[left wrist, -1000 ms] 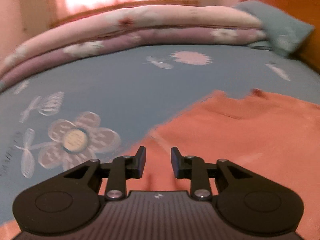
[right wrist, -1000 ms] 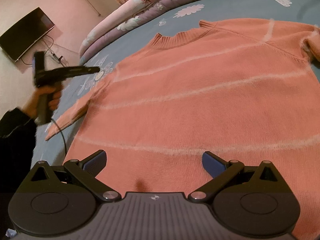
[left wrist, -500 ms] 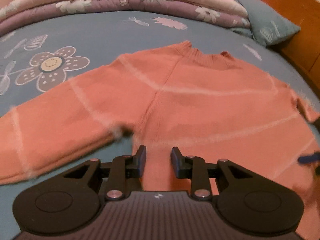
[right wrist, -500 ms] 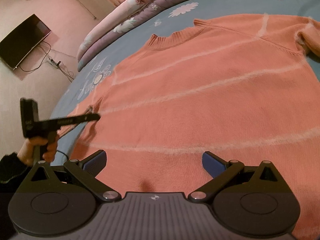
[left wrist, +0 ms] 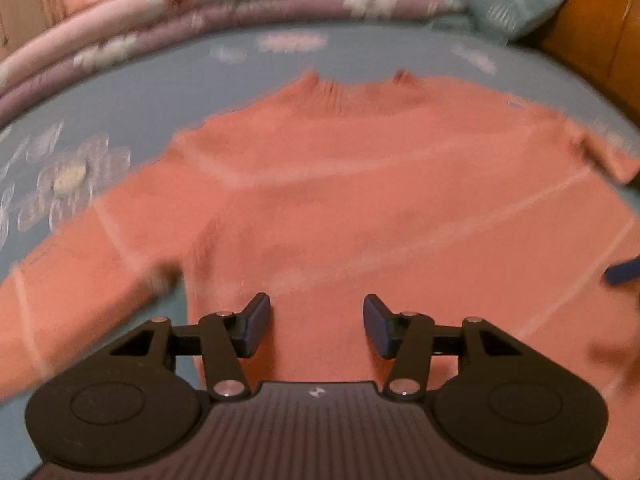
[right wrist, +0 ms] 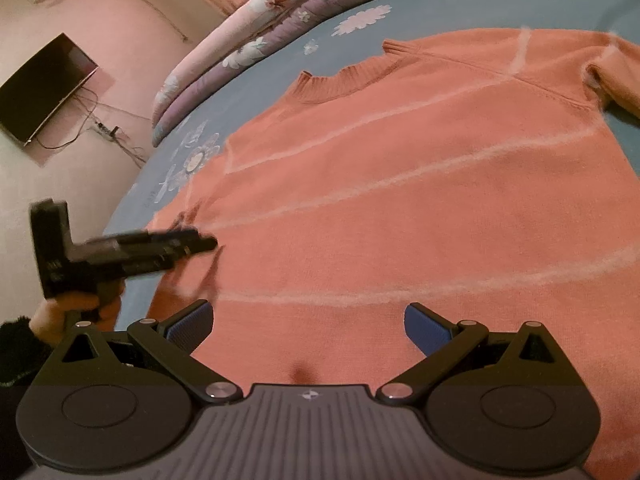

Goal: Fold clothes

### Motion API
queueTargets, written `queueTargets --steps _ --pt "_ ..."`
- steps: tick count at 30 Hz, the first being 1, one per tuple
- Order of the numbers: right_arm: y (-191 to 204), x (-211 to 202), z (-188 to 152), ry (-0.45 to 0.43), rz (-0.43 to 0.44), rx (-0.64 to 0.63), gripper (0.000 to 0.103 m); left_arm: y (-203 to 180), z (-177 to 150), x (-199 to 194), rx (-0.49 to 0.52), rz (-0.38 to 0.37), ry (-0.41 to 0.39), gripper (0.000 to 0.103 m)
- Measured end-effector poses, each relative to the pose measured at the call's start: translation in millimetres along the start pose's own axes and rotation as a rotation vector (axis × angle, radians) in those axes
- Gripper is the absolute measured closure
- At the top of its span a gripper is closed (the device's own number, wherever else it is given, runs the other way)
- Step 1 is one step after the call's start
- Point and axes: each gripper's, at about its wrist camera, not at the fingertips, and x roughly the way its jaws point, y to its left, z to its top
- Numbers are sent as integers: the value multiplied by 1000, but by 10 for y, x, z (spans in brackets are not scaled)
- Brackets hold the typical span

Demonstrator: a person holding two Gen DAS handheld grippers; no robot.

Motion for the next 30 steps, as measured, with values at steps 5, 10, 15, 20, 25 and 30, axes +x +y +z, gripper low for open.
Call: queueTargets --steps 5,10,15,20,25,30 --pt "-32 -10 34 7 -16 34 0 -14 -315 -224 -57 26 -20 42" --pt "-58 -17 24 7 -11 67 0 -95 -635 -521 -85 52 -7 40" --pt "-57 -11 6 8 -12 85 0 -213 -822 -721 -91 57 25 36" --pt "-49 -45 -4 2 -2 93 0 -336 -970 -907 -81 60 55 36" --pt "-24 -53 -8 1 7 90 0 -422 -1126 -1047 -86 65 94 34" --pt "-36 -3 -15 29 -10 89 0 -347 -1236 -1116 -143 78 111 34"
